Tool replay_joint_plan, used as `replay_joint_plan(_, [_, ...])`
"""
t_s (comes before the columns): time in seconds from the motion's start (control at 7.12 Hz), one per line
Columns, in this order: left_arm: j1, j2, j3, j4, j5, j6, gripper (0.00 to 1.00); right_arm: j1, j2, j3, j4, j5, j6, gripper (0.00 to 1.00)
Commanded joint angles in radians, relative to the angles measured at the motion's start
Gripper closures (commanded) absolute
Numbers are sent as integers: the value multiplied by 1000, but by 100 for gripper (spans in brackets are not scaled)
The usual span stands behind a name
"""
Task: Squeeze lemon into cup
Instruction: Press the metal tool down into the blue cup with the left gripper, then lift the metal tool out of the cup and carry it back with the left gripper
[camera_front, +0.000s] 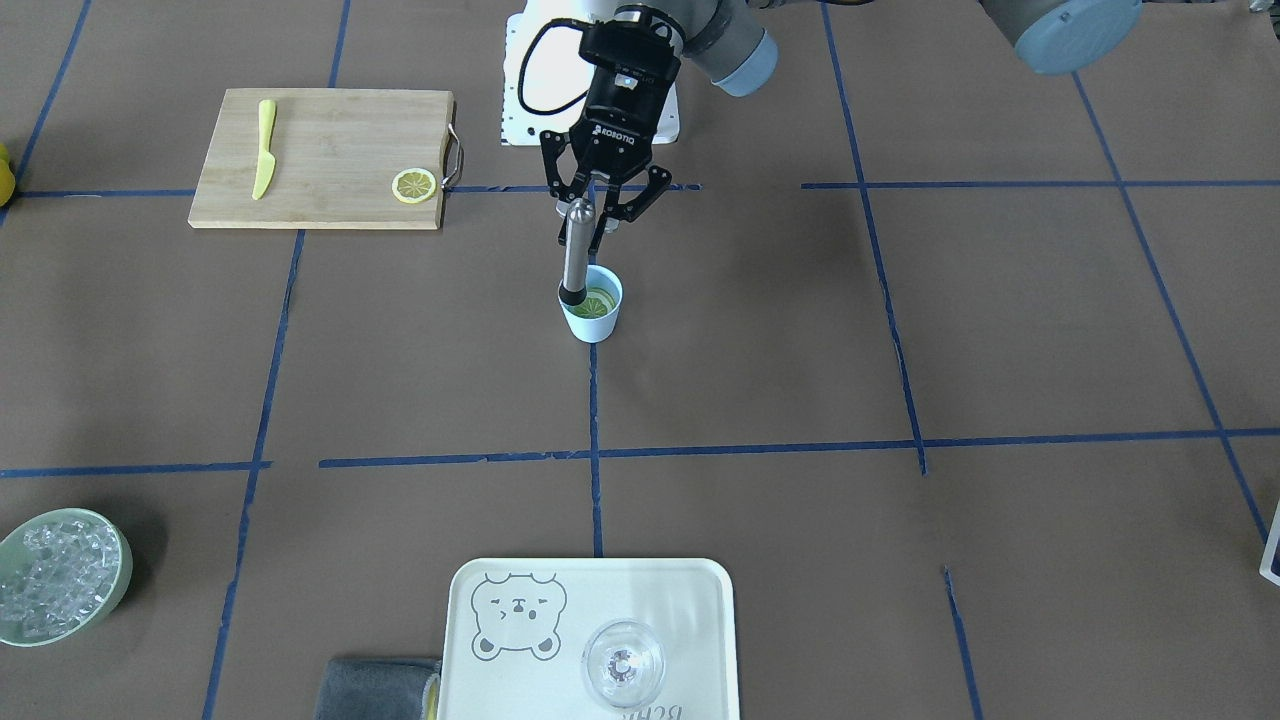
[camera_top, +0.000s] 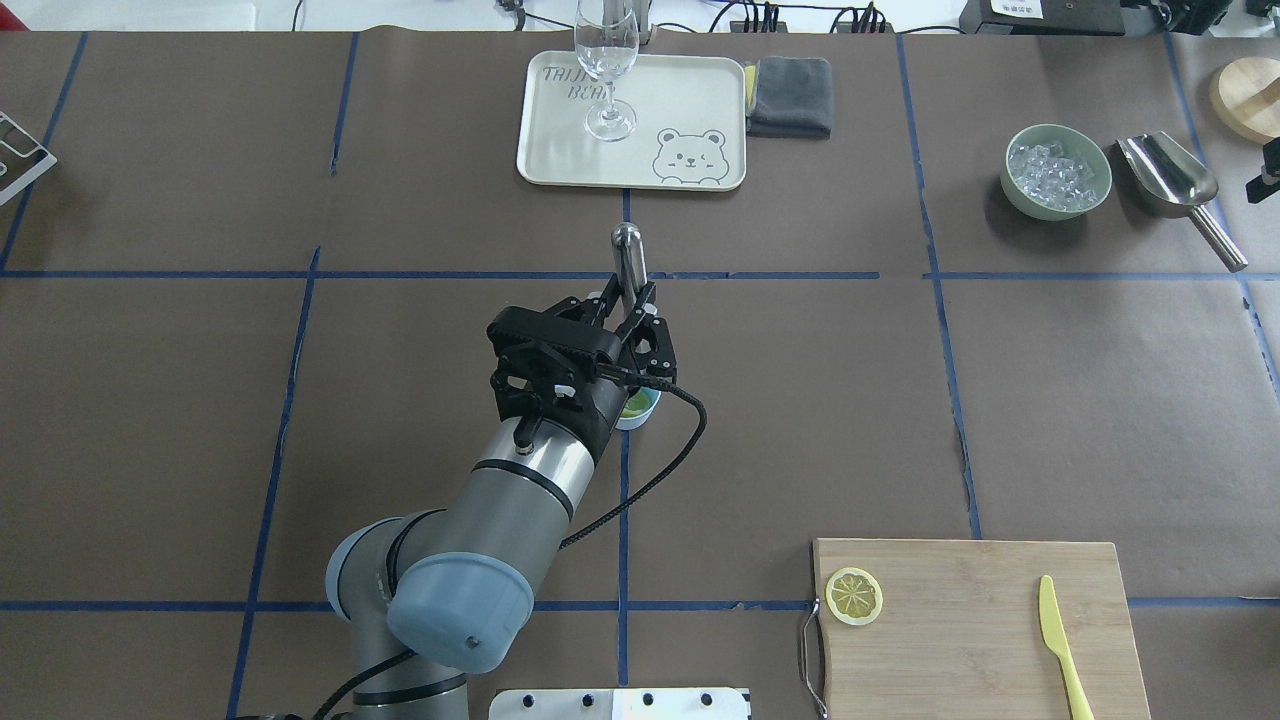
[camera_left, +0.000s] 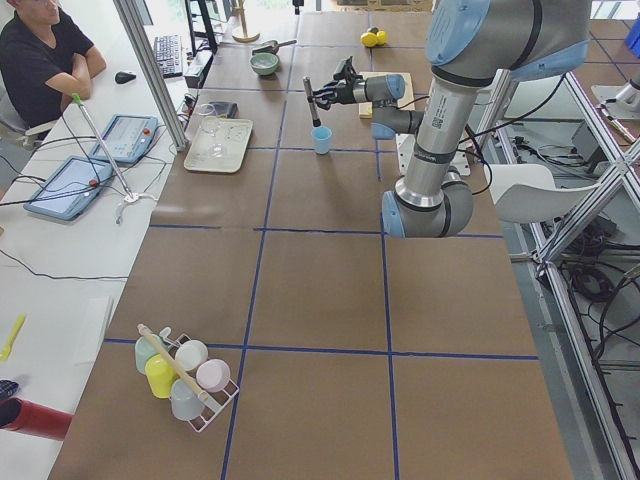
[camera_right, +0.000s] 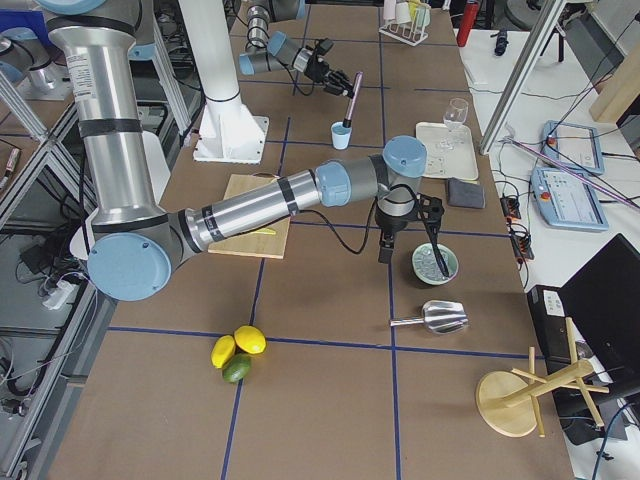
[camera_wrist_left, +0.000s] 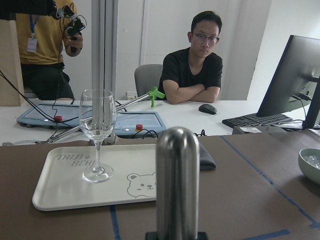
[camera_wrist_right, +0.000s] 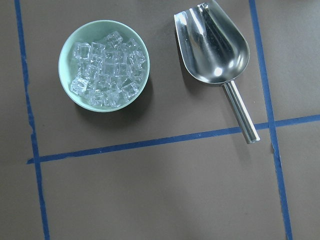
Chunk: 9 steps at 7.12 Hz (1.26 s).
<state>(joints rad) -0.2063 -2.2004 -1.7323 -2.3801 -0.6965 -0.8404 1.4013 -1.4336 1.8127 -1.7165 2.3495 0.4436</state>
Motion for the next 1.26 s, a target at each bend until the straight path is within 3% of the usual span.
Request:
replay_joint_plan(0.0, [-78,8,-87,5,-85,64,100,42,-2,-41,0,4,-90,0])
replay_joint_plan(0.14, [-131,17,-87,12,-175,63,100,65,-4,-80,0,7,-176,0])
replay_joint_plan(0.42, [-287,120,-110,36,-462,60,100,125,-8,-179,0,39,-363,0])
replay_joint_plan(0.7, [-427,185,-220,279,-770,60,100,151,-45,-193,3,39,-452,0])
replay_joint_plan(0.98, [-545,200,-266,495,-988,64,100,151,-131,-210,213,33,-433,0])
replay_joint_plan(1.12, [-609,199,-268,607,-1094,66,100,151,-129,-216,228,36,-413,0])
